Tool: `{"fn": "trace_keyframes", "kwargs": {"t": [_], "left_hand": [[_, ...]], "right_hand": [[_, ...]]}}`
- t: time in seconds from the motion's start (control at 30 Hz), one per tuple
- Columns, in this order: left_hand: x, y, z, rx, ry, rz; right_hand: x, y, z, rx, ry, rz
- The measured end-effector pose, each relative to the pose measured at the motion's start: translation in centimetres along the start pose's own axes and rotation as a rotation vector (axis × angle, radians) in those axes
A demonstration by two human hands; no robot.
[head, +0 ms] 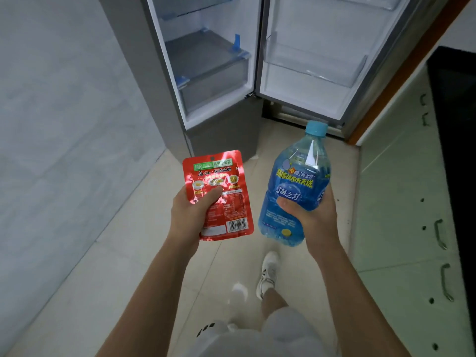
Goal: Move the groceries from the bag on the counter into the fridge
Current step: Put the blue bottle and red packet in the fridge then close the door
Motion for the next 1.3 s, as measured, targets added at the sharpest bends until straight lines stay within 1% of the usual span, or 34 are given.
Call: {"fn": "trace_keyframes", "kwargs": {"t": [0.27,0.47,0.6,0.73,0.9,1.13,1.3], "left_hand": [[11.6,0.7,5.7,0.026,0.096,-0.002],[20.4,2.2,10.7,0.032,0.148,0.003],[24.2,3.2,12.8,0.018,0.193,0.009],[26.6,3.4,13.5,0.012,0.237,-0.009],[29.9,3.2,13.3,0.006,0.295,-0.024],[36.6,3.4,11.8,-0.004,0.339,-0.026],[43.7,4.4,10.1,-0.045,0.341,-0.031]], "right_hand": [[13.9,-5.5,1.3,-0.054,-0.101,-0.057],[24.7,-10.6,0.5,-0.091,-0.157,-0.092],[30.5,-12.3,0.4,-0.075,-0.184,-0.085],[34.2,-12.7,1.3,-0.058,-0.212,-0.065],[38.2,-12.6,3.7,-0.104,-0.273,-0.039],[43.9,-13.4,9.2,-0.162,-0.329,-0.048],[49.2,-15.5,14.4,-0.144,-0.334,-0.041]]}}
Point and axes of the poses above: each hand's wrist, its own x-axis towards the middle knuckle, its own z-axis out of the palm, y = z × x, the point moved 6 cm from there along x, towards the middle knuckle, and after that the axes turned 13 degrees about z, right-handed, at the moved point
